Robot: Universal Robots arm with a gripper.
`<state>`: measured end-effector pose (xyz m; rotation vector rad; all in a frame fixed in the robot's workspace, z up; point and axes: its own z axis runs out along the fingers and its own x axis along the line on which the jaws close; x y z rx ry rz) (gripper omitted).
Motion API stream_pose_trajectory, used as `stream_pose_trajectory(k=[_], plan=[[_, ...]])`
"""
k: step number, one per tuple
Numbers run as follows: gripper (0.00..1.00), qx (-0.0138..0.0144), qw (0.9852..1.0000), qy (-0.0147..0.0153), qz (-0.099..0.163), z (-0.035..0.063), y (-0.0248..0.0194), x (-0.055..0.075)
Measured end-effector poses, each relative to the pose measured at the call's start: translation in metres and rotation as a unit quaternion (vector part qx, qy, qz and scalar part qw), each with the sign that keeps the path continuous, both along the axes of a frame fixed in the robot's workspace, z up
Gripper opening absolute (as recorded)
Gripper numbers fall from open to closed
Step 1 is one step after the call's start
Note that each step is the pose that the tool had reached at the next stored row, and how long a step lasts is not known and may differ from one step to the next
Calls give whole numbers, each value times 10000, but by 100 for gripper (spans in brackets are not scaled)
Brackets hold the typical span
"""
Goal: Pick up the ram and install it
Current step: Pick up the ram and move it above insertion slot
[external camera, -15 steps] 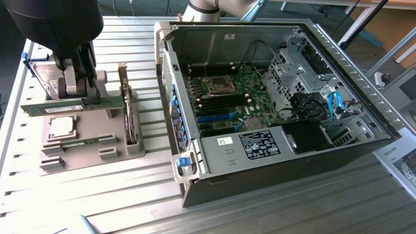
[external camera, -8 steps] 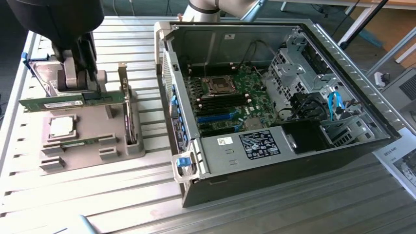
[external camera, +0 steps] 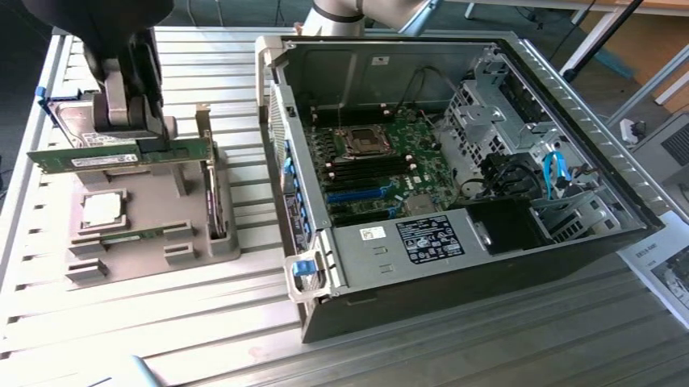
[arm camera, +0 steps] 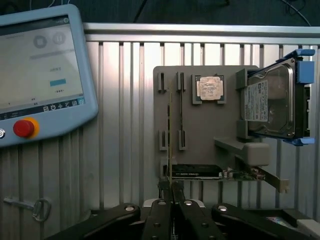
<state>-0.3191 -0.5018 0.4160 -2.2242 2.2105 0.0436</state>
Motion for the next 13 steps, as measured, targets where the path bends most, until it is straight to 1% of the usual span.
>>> stream_pose_trajectory(k=[10, 13], plan=[[12, 3, 10000, 0, 0, 170, 0, 47], [12, 4, 10000, 0, 0, 240, 0, 64]])
